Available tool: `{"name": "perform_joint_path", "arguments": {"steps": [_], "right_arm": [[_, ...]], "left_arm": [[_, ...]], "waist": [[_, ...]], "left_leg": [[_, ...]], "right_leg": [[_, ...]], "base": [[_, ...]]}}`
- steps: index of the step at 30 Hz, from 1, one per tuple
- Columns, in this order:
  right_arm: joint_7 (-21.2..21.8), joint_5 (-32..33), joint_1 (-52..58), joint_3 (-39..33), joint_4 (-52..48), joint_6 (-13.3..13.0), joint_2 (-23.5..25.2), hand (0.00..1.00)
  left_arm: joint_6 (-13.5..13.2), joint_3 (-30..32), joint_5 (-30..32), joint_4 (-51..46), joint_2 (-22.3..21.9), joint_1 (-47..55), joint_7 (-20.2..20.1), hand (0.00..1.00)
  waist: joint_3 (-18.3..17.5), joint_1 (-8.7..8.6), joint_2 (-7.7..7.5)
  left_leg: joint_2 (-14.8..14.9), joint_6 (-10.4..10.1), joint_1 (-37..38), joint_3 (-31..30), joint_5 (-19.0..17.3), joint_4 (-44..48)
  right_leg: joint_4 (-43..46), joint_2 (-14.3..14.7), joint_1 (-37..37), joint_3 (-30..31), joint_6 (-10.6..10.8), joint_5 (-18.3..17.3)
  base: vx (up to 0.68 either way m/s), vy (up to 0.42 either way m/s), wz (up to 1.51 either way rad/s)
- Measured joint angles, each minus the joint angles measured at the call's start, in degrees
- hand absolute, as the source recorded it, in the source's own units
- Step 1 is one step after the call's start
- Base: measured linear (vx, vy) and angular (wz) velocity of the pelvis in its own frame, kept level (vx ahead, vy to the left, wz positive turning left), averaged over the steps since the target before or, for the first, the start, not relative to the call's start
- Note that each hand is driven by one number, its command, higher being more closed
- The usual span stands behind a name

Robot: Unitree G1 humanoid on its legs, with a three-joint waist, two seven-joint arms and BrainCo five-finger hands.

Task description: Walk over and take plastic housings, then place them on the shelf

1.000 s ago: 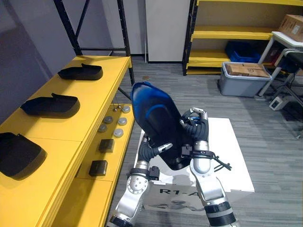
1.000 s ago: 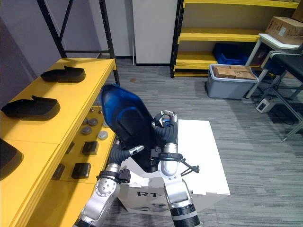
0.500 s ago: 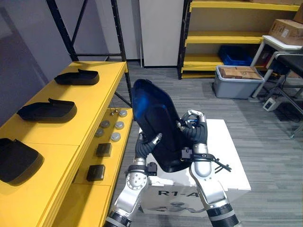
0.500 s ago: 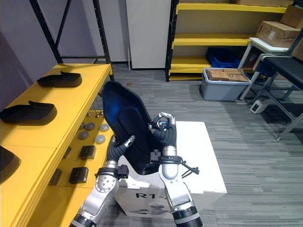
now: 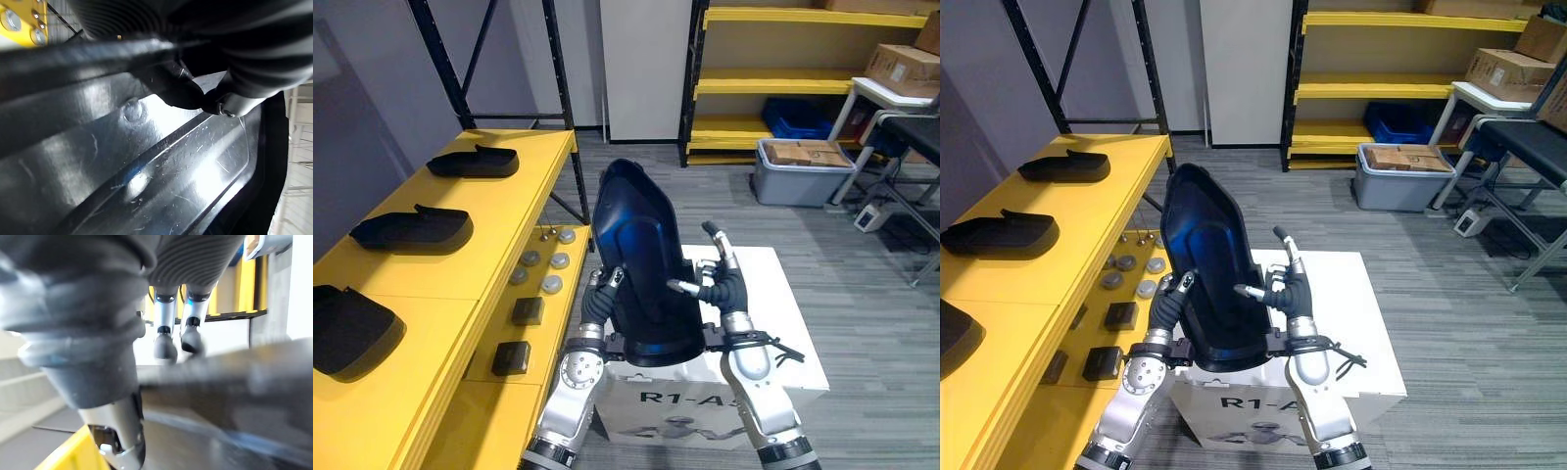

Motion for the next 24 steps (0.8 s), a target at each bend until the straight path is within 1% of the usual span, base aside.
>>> {"name": "perform_joint_path", "arguments": {"steps": [3,5,7,11,13,14,15,17,19,20,21,23,24], "right_arm": [[0.0,4.5,-0.3,-7.1,-3.6,-1.8,0.1,0.00],[-1.1,8.5,-0.6,-16.8,-4.4,-3.7,-0.3,0.00],[-2.2,10.9,-0.6,-22.7,-4.4,-4.5,-1.1,0.00],[-2.4,11.0,3.6,-29.3,-4.1,-5.6,-4.5,0.00],[-1.8,10.9,7.6,-33.4,0.7,-5.6,-5.1,0.00],[-1.7,10.9,8.6,-34.2,3.0,-5.5,-5.3,0.00],[-1.3,10.9,11.0,-35.5,8.3,-5.3,-6.0,0.00],[-0.8,10.6,13.7,-36.6,15.9,-3.2,-6.2,0.00],[0.5,8.1,16.5,-37.4,23.4,-1.2,-6.1,0.00],[1.2,6.8,17.8,-37.4,27.7,-0.5,-6.1,0.00],[1.7,6.2,18.2,-37.4,30.0,-0.3,-6.1,0.00],[3.5,4.8,19.7,-35.5,38.9,0.8,-5.8,0.00],[3.9,4.4,19.9,-34.8,40.6,1.0,-5.6,0.00]], "left_arm": [[-0.7,1.8,0.0,-0.7,-0.7,0.7,-1.3,1.00],[-1.3,4.5,0.0,-2.1,-0.3,3.4,-1.8,1.00],[-1.6,6.5,-0.1,-2.1,-0.1,5.0,-1.7,1.00],[-1.7,9.7,-0.1,-3.0,0.3,8.6,-1.7,1.00],[-1.8,11.0,-0.1,-4.7,0.4,11.3,-2.0,1.00],[-1.8,11.3,-0.1,-5.0,0.3,11.7,-2.2,1.00],[-1.8,11.6,-0.1,-5.8,0.4,12.4,-2.7,1.00],[-2.1,12.7,-0.1,-7.9,0.4,14.1,-3.4,1.00],[-3.0,13.7,-0.2,-9.4,0.2,15.7,-4.1,1.00],[-3.3,14.2,-0.2,-9.8,0.3,16.6,-4.3,1.00],[-3.5,14.2,-0.2,-9.9,0.3,17.0,-4.4,1.00],[-3.7,14.5,-0.3,-9.9,0.5,18.6,-5.1,1.00],[-3.7,14.5,-0.3,-9.9,0.6,19.0,-5.4,1.00]], "waist": [[0.0,-0.08,-0.01],[0.0,-0.28,-0.03],[0.0,-0.52,-0.05],[0.1,-0.86,-0.10],[0.1,-1.89,-0.18],[0.2,-2.10,-0.21],[0.2,-2.37,-0.22],[0.5,-3.04,-0.18],[0.8,-3.50,-0.01],[0.8,-3.52,0.08],[0.8,-3.51,0.12],[0.9,-3.58,0.35],[0.9,-3.62,0.40]], "left_leg": [[0.0,0.1,0.1,0.3,0.0,-0.1],[0.0,0.1,0.1,0.4,-0.1,-0.1],[0.1,0.1,0.1,0.6,-0.2,-0.2],[0.1,0.3,-0.1,1.6,-0.5,-0.2],[0.1,0.3,-0.1,1.8,-0.7,-0.2],[0.1,0.4,-0.1,1.8,-0.8,-0.2],[0.1,0.4,-0.1,1.8,-0.8,-0.2],[0.0,0.4,-0.1,1.8,-0.9,-0.2],[0.1,0.4,-0.2,1.9,-1.2,0.0],[0.1,0.4,-0.2,2.0,-1.3,0.1],[0.1,0.4,-0.1,2.1,-1.3,0.1],[0.2,0.4,-0.1,2.1,-1.3,0.1],[0.2,0.4,0.0,2.1,-1.3,0.1]], "right_leg": [[0.0,0.0,-0.1,0.3,0.0,0.0],[0.0,0.1,-0.2,0.4,0.0,0.0],[0.0,0.2,-0.4,0.6,0.0,0.0],[0.0,0.4,-1.0,1.7,0.0,0.0],[0.0,0.3,-1.0,1.9,0.0,0.0],[0.0,0.3,-1.1,1.9,0.0,0.0],[0.0,0.2,-1.1,1.9,0.0,0.0],[0.0,0.2,-1.1,2.0,0.1,-0.1],[0.0,0.2,-1.2,2.2,0.1,-0.1],[0.0,0.2,-1.2,2.3,0.1,-0.1],[0.0,0.2,-1.2,2.4,0.1,-0.1],[0.1,0.2,-1.1,2.2,0.1,-0.1],[0.1,0.2,-1.1,2.2,0.1,-0.1]], "base": [[0.00,0.009,-0.05],[0.00,0.008,-0.04],[-0.01,0.008,-0.05],[0.00,0.014,-0.14],[0.02,0.009,-0.05],[0.02,0.012,-0.04],[0.00,0.000,0.00],[0.00,0.007,-0.02],[-0.01,0.011,-0.05],[-0.01,0.006,-0.04],[-0.01,0.005,-0.05],[0.00,0.000,0.00],[0.00,0.000,0.00]]}}
